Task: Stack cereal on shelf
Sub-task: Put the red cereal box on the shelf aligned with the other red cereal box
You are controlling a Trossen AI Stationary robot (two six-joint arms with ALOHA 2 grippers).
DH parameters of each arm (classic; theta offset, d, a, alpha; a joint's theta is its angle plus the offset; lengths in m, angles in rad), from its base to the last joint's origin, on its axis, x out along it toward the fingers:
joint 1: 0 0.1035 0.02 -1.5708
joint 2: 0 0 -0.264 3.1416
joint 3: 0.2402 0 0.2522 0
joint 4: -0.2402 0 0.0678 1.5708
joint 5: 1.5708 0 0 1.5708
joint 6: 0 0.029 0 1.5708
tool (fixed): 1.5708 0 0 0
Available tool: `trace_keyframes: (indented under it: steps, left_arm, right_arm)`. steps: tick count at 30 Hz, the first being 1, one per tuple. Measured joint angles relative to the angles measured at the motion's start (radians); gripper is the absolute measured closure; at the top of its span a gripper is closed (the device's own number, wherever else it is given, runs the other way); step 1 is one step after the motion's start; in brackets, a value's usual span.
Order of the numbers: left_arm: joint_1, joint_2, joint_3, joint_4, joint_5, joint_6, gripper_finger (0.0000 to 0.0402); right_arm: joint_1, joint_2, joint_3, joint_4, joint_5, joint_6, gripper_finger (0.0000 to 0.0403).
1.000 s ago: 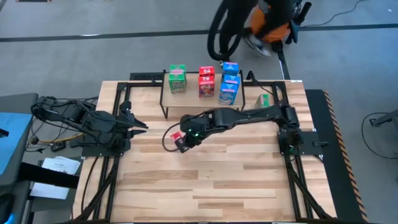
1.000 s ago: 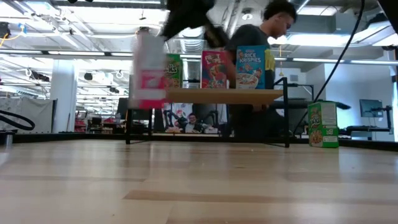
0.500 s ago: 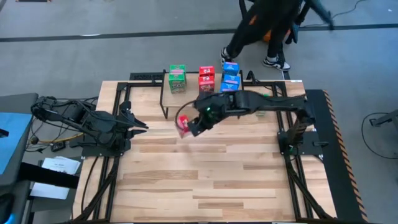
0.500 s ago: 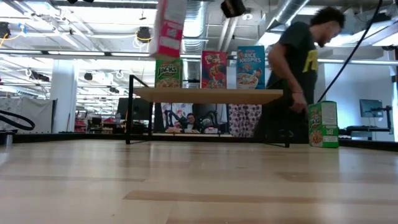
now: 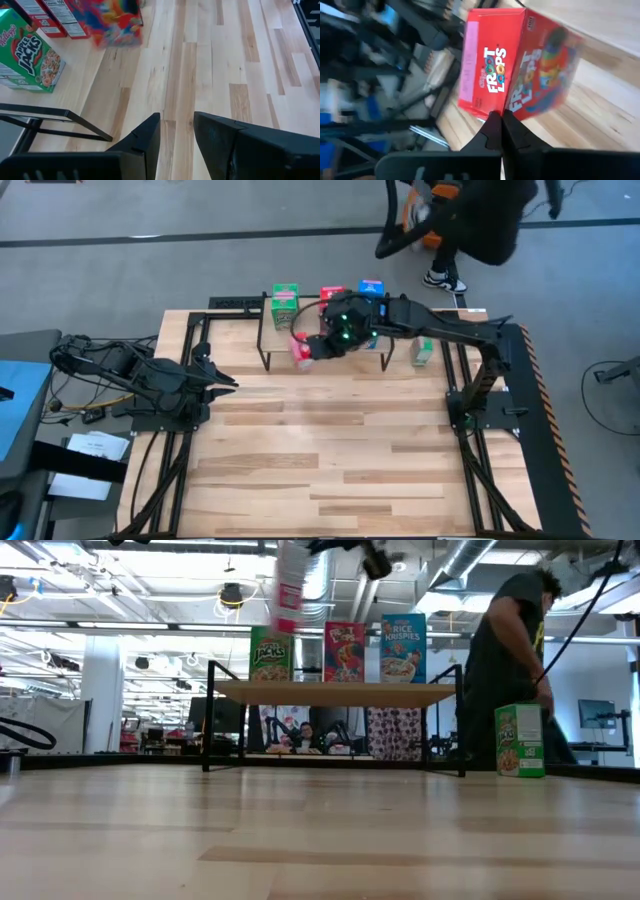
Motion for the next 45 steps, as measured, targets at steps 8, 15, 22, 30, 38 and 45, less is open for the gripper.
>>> trace_keyframes:
  steps: [8,15,22,30,38,45]
  left_arm:
    - [0.0,0.0,0.0,-0.005,0.002,-0.002,0.0294]
    - [0.0,0.0,0.0,-0.005,0.001,-0.002,0.0294]
    - [0.0,0.0,0.0,-0.005,0.001,-0.002,0.0294]
    - [0.0,0.0,0.0,-0.005,0.001,-0.002,0.0294]
    - [0.0,0.0,0.0,-0.006,0.002,-0.017,0.0294]
    - [0.0,0.0,0.0,-0.006,0.002,-0.017,0.0294]
  right_arm:
    - [-0.056,0.016,0.0,-0.008,-0.021,0.004,0.0395]
    - [-0.096,0.027,0.0,-0.022,-0.02,0.003,0.0395]
    - [-0.101,0.029,-0.001,-0.026,-0.018,0.016,0.0395]
    - [-0.117,0.037,0.0,-0.032,-0.006,0.019,0.0395]
    - [-0.117,0.079,-0.002,-0.054,0.004,0.019,0.0395]
    - [-0.12,0.077,0.0,-0.033,0.016,0.019,0.0395]
